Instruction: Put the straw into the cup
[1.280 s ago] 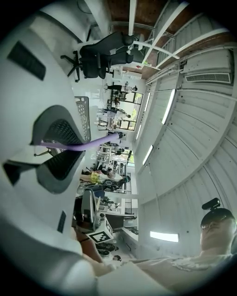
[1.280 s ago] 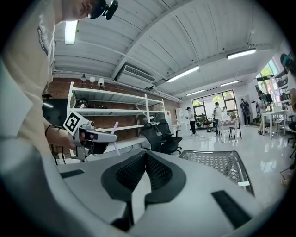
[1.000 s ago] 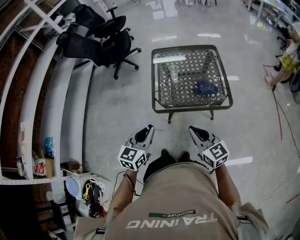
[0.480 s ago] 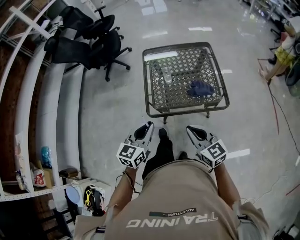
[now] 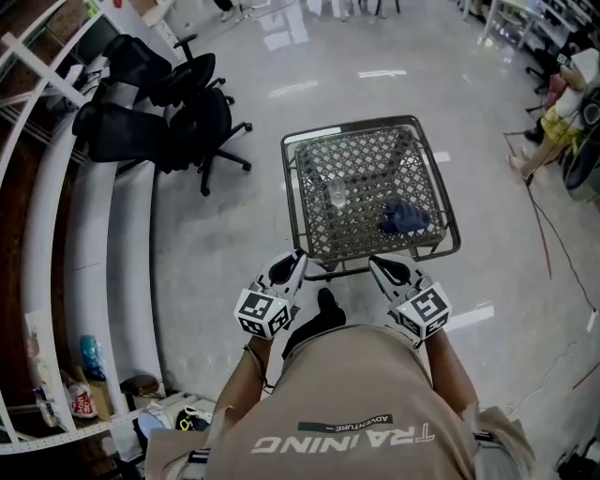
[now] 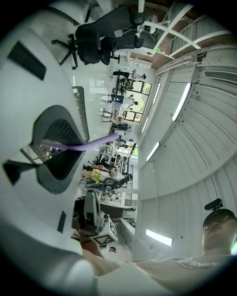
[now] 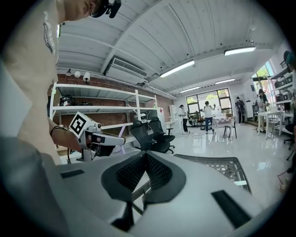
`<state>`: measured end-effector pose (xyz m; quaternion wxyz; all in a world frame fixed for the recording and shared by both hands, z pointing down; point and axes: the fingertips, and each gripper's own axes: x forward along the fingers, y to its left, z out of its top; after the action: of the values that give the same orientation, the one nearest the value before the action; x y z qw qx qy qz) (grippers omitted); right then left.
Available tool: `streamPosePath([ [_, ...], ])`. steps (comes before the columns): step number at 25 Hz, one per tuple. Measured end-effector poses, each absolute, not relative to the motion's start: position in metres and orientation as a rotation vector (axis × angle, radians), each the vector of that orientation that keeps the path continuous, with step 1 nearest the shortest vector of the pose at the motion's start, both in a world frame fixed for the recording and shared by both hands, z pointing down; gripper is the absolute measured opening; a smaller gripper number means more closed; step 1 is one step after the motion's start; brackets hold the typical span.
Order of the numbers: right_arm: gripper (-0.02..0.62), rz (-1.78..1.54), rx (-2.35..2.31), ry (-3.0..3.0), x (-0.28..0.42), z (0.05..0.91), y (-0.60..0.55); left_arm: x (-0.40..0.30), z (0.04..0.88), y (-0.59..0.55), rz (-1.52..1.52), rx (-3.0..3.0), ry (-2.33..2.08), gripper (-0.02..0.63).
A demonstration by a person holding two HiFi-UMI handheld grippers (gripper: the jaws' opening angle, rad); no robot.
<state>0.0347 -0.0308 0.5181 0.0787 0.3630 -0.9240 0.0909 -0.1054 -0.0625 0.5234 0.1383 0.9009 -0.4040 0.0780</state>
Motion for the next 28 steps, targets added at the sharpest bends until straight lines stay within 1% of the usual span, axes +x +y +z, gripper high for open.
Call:
streamPosePath([
  [8,0.017,0.296,1.251,-2.699,0.018,0.521,-0.1,-0.118,0.519,-0.144,0.232,2.681,-1.03,0.043],
  [12,0.017,0.334,1.283,-2.66,0.016,0.529,-0.115,-0.117,0.524,-0.176,0.243,2.696,-0.977,0.043],
  [21,0.017,0.355,1.246,-2.622,0.03,0.54,-0.149,-0.085,0.525,-0.237,0.263,2.716,-0.94,0.043],
  [28,0.017,0.346,1.258,-2.619,0.062,0.537,-0.176,-0.044,0.533,-0.294,0.271,2.724,-0.927,0.043],
])
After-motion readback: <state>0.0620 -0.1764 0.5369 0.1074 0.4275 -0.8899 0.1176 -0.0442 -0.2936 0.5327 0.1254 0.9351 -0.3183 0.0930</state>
